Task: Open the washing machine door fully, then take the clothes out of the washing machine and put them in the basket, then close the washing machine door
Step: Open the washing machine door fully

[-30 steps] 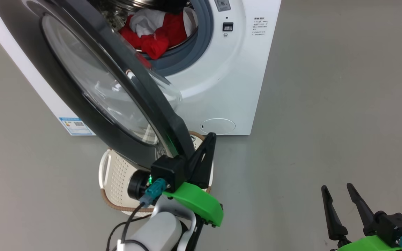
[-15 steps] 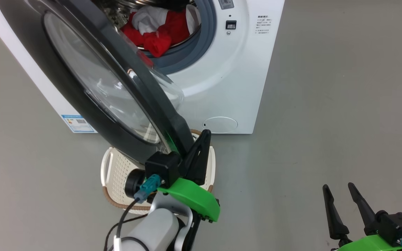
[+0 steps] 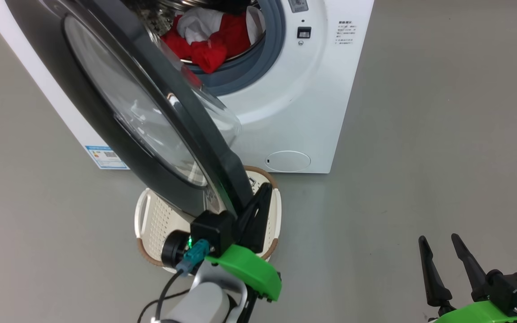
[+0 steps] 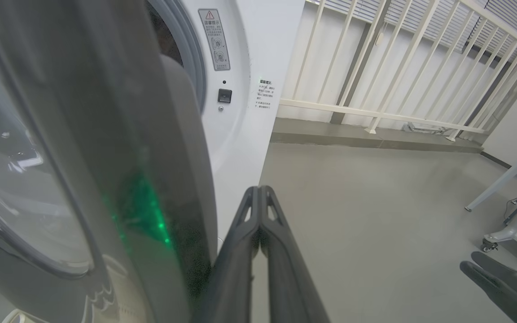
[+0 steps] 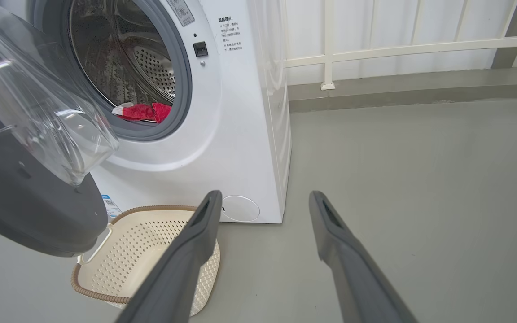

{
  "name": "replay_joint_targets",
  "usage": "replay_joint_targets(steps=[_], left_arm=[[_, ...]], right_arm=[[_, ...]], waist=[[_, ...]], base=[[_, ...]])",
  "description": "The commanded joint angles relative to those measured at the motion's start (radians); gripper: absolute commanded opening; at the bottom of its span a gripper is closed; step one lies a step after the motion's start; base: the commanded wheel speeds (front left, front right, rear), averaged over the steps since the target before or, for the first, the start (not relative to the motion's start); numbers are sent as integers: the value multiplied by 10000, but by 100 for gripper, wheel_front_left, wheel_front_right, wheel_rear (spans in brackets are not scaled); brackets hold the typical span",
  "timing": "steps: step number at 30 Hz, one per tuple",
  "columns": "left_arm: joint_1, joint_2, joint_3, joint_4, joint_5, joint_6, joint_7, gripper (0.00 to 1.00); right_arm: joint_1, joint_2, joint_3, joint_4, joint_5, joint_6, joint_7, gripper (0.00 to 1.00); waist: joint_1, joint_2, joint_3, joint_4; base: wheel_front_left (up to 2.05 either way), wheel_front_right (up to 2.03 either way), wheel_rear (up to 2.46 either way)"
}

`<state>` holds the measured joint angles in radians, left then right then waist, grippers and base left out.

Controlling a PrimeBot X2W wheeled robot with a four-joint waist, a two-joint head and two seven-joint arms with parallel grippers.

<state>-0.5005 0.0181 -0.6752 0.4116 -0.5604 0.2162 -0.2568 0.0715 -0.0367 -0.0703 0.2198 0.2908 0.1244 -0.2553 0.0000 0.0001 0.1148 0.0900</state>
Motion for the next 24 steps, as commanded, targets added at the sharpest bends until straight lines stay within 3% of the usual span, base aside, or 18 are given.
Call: replay_joint_targets(steps=[1, 17, 24], left_arm=[[70, 362, 624, -69, 105, 24, -49, 0], [1322, 542, 1421, -871, 520, -74, -49, 0], [1960, 868, 1702, -1428, 615, 30, -49, 0]], right_arm=[[-392, -135, 193, -213, 45, 63, -65, 100], [-295, -135, 163, -179, 21, 63, -65, 100], [-265, -135, 154, -178, 4, 63, -65, 100]], waist=[[0, -1, -15, 20], [0, -1, -202, 238], [0, -1, -226, 335]], base=[[0, 0, 0], [0, 0, 0], [0, 0, 0]])
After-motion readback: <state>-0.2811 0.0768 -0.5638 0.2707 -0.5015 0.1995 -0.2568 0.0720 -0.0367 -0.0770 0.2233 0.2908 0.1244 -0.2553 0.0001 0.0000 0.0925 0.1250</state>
